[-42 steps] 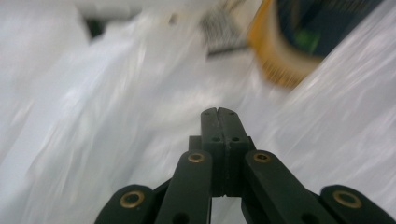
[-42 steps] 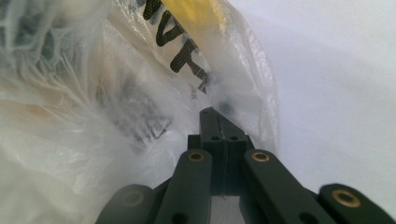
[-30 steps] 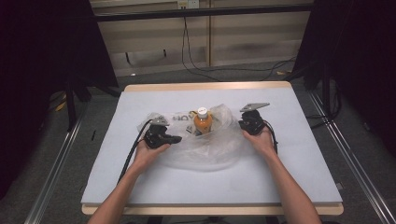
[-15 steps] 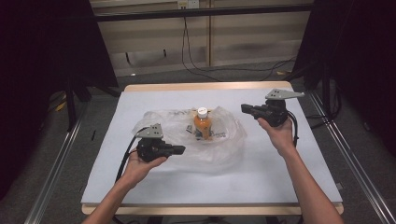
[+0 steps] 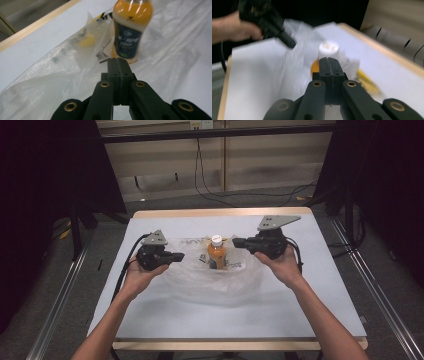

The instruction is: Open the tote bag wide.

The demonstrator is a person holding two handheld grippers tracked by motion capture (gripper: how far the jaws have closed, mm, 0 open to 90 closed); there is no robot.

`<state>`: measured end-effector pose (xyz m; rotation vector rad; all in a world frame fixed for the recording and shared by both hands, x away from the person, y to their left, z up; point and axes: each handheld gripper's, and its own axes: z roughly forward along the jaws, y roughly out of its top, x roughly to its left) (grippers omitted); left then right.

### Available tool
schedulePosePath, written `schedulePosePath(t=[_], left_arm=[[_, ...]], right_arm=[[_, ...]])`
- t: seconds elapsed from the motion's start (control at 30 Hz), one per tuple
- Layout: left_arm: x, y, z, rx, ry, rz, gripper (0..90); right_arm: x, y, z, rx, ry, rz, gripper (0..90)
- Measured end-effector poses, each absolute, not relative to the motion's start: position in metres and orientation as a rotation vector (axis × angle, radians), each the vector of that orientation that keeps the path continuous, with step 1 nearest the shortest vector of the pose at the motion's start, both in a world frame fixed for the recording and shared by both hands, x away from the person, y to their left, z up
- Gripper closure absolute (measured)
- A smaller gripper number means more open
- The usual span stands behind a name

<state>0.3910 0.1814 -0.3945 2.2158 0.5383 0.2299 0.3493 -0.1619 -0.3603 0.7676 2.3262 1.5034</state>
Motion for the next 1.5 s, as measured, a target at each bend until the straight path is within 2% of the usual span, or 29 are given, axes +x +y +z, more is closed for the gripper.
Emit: schedulePosePath(t=[0.2, 0.33, 0.4, 0.43, 0.57, 0.7, 1.07, 1.27, 1.5], left_arm=[[0.413, 0.175, -0.431, 2.4, 0.547, 0.234, 90.0], [0.419, 0.176, -0.445, 2.379, 0.63, 0.192, 90.0], [0.424, 0.18, -0.447, 2.454, 0.59, 0.209, 90.0], [0.422, 0.178, -0.451, 2.403, 0.653, 0.196, 90.0], [0.425, 0.184, -0.456, 2.456, 0.67, 0.226, 90.0], [0.427, 0.191, -0.461, 2.549, 0.668, 0.25, 90.0], [0.429, 0.214, -0.462, 2.524, 0.723, 0.236, 90.0], [0.428, 0.219, -0.458, 2.632, 0.682, 0.266, 90.0], [0.426, 0.218, -0.456, 2.672, 0.655, 0.281, 90.0]], right_arm=[[0.361, -0.158, -0.408, 0.818, 2.496, 1.305, 90.0], [0.366, -0.159, -0.438, 0.844, 2.588, 1.201, 90.0], [0.368, -0.158, -0.451, 0.844, 2.633, 1.148, 90.0], [0.37, -0.157, -0.457, 0.843, 2.65, 1.122, 90.0], [0.369, -0.158, -0.473, 0.838, 2.706, 1.014, 90.0], [0.367, -0.166, -0.474, 0.832, 2.709, 0.975, 90.0], [0.359, -0.192, -0.467, 0.805, 2.718, 0.803, 90.0], [0.358, -0.206, -0.466, 0.807, 2.717, 0.781, 90.0], [0.356, -0.213, -0.465, 0.776, 2.725, 0.737, 90.0]])
